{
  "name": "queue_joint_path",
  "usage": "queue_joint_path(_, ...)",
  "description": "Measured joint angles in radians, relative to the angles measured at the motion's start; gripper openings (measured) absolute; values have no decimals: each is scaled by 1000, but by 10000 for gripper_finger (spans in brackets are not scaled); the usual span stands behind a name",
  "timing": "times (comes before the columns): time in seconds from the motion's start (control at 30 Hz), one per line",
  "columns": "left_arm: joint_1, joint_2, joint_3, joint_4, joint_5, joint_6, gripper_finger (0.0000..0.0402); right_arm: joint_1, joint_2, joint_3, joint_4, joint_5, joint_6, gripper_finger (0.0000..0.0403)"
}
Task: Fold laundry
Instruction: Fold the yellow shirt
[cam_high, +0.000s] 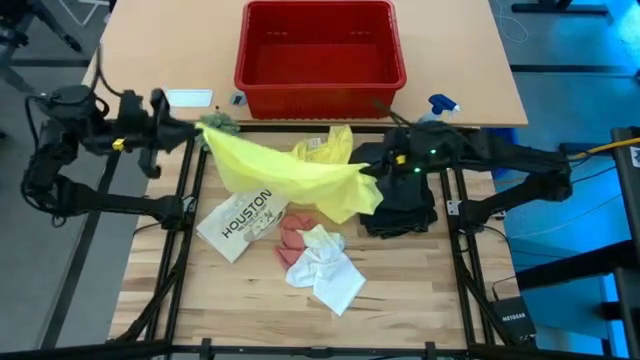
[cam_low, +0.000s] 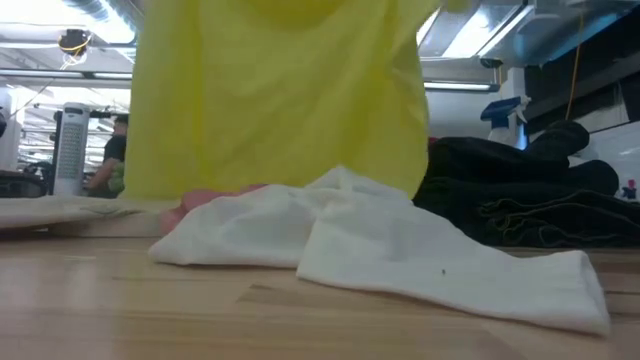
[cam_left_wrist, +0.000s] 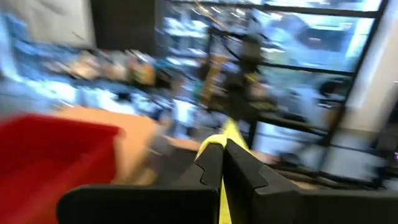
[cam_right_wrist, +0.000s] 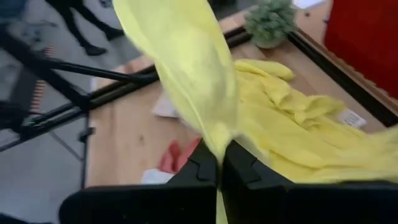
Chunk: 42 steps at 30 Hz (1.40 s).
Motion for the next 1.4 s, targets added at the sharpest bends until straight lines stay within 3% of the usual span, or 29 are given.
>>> queue_joint_path(0.1,0,1,-1,-23,125,-81,0,1,-20,0,23,-93,-15,0)
queue_joint_path(0.27,0,0,-1,-11,414,-248,0,7,-30,0,18,-349,8,0)
queue_joint_path(0.37,-29,-4,0,-103,484,-374,0,70,-30,0,-48,-363,28,0)
queue_joint_path(0.53,-121,-20,-12,-519,370,-530,0,243,-30,0,-173,-172,56,0)
queue_joint_path(0.67,-194,-39,-91,-535,348,-641,0,350,-30,-4,-173,-74,113,0)
queue_joint_path(0.87,-391,-2,-289,-279,380,-731,0,442,-26,-45,-177,2,204,0)
queue_joint_path(1.03,-565,71,-430,-61,354,-772,0,478,-26,-63,-166,4,247,0)
queue_joint_path(1.2,-746,133,-535,86,261,-884,0,521,-14,-69,-159,-67,294,0)
queue_joint_path(1.4,-991,215,-629,373,115,-1096,0,586,39,-70,-162,-220,348,0)
